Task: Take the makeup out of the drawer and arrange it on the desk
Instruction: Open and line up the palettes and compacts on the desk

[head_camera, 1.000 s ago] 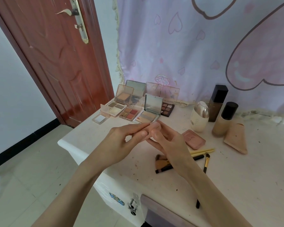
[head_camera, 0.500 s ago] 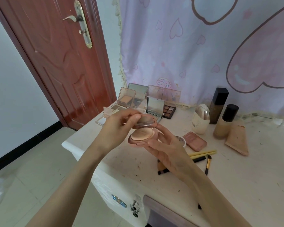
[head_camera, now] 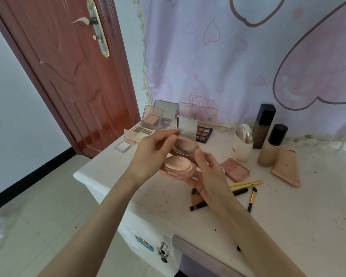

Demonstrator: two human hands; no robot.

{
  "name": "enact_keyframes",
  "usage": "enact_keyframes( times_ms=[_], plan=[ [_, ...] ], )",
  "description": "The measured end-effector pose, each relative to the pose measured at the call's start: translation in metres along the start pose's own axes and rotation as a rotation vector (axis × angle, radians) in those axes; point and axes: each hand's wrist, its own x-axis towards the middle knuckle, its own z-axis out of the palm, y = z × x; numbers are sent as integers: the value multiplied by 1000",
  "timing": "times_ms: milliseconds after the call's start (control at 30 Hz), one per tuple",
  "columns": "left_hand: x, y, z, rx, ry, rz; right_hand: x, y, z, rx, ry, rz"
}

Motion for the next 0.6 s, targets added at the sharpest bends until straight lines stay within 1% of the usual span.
enact_keyframes(
  times_ms=[67,133,200,267,333,400,533,600],
  plan=[
    [-1,3,3,-19,-9,5,0,1,-1,-49,27,-46],
    [-6,3,5,8,-53,3,0,-1,-2,-45,32,-74],
    [-14,-1,8,120,-103,-51,2,-2,-3,-14,41,-89],
    [-24,-3,11,302,-138,-70,3,-4,-4,14,68,-89],
    [-33,-4,14,436,-127,-60,3,-5,-4,35,102,-64],
    [-38,-6,17,516,-82,-7,3,-5,-4,51,120,-49],
    [-43,-9,19,567,-20,86,2,-4,-3,63,127,8],
    [-46,-12,16,574,4,118,3,-5,-4,66,101,41]
  ],
)
